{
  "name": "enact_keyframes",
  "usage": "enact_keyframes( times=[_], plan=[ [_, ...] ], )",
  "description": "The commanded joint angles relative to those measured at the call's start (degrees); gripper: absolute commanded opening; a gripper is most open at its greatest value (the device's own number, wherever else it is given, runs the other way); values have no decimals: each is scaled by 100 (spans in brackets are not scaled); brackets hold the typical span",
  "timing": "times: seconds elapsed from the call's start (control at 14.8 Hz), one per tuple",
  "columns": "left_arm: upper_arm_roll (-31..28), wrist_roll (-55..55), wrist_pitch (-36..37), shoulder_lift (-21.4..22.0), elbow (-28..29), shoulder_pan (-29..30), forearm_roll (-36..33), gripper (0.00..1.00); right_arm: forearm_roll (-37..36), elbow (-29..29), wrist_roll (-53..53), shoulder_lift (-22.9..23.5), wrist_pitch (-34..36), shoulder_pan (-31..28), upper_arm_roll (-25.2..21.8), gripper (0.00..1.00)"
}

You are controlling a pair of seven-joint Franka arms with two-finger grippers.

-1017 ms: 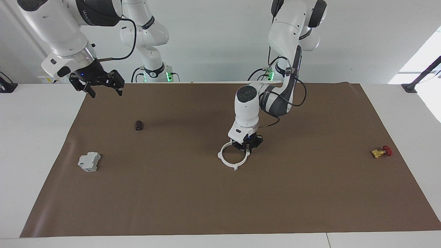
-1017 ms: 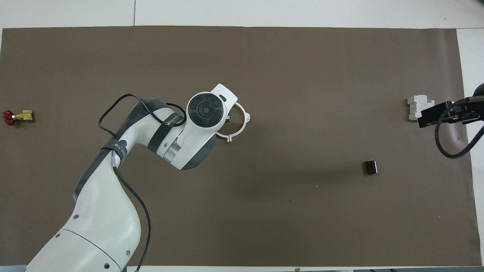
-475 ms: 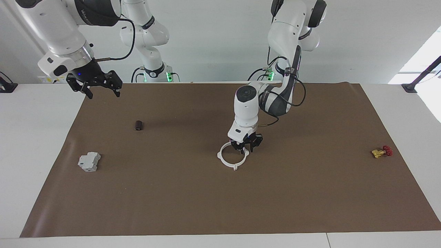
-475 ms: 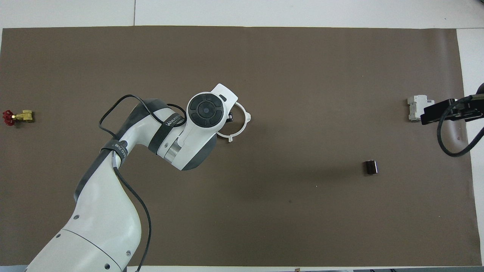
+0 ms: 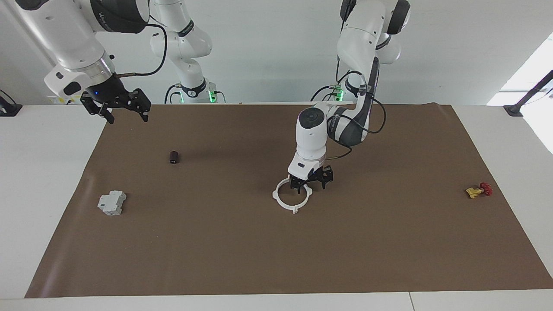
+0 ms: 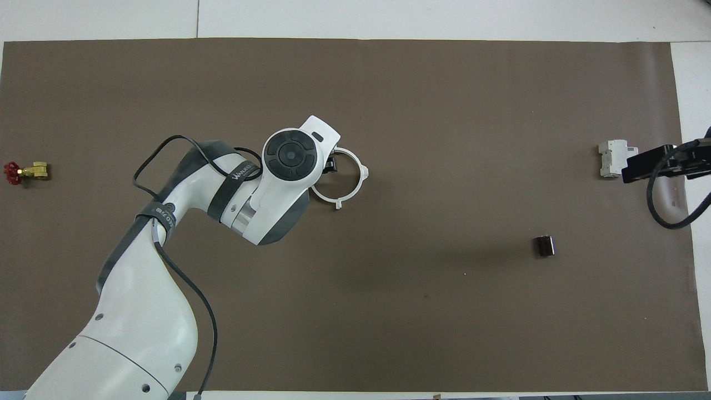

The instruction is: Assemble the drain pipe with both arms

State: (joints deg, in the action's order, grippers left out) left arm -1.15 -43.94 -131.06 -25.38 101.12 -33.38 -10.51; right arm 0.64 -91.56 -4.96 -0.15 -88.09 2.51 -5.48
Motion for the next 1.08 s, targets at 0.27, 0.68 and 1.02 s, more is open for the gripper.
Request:
enact_keyframes(
  times=[0.27,0.68,1.02],
  plan=[
    [10,1272,45,1306,908,1051,76,100,-64,-37,91,-55,-68,-14,73,100],
    [1,2186,317,1755,1120,1667,207,100,-117,-28,91,-46,-94,-5,91,100],
    [1,3425,765,2097,1024,2264,936,100,-108,-37,83,-46,-147,-32,91,100]
  ],
)
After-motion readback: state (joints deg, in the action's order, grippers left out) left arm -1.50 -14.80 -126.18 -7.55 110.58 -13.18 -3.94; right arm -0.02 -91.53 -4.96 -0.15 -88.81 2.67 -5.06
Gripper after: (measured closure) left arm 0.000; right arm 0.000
